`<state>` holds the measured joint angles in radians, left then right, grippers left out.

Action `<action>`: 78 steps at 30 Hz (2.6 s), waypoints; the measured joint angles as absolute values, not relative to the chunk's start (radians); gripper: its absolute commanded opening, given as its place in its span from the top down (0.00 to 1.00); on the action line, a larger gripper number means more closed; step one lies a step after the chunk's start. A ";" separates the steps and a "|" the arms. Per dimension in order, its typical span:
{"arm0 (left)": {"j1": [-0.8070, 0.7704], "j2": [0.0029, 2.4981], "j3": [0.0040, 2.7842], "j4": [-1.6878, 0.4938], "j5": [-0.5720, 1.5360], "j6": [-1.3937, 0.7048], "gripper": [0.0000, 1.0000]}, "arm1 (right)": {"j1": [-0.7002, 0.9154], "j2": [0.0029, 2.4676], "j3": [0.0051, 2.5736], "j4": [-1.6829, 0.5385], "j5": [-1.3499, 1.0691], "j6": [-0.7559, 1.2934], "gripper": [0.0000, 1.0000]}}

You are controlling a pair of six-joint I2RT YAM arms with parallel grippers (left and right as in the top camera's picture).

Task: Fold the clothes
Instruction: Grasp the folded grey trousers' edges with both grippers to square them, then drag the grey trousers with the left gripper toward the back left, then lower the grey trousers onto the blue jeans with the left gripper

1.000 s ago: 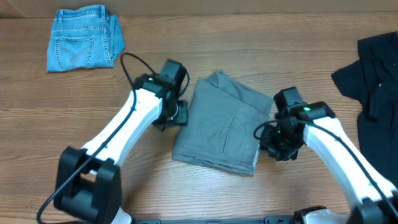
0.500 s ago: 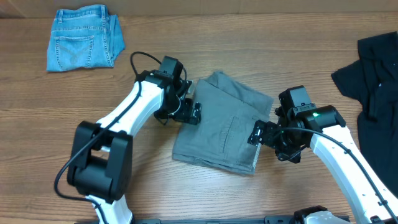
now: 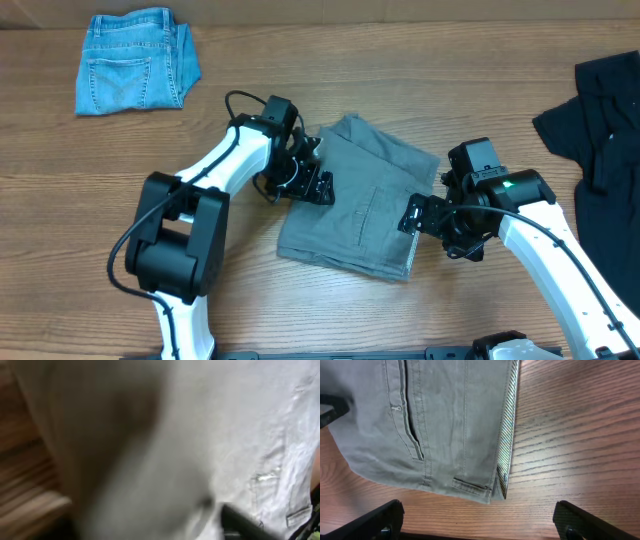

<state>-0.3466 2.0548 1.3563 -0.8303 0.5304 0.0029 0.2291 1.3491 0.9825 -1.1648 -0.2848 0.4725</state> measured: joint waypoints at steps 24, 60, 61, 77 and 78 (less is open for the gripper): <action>-0.228 2.115 1.536 -0.825 0.342 -0.008 0.96 | 0.229 1.349 0.982 -1.163 -0.285 0.471 0.00; 0.127 2.128 1.901 -0.578 0.023 0.274 0.96 | 0.229 1.349 0.982 -1.284 -0.285 0.523 0.00; 0.133 2.130 1.901 -0.574 0.022 0.278 0.96 | 0.229 1.349 0.982 -1.291 -0.285 0.524 0.00; 0.340 2.228 1.903 -0.529 0.019 0.319 0.96 | 0.229 1.349 0.982 -1.341 -0.286 0.524 0.00; 0.344 2.228 1.903 -0.525 0.020 0.319 0.96 | 0.229 1.349 0.982 -1.346 -0.285 0.524 0.00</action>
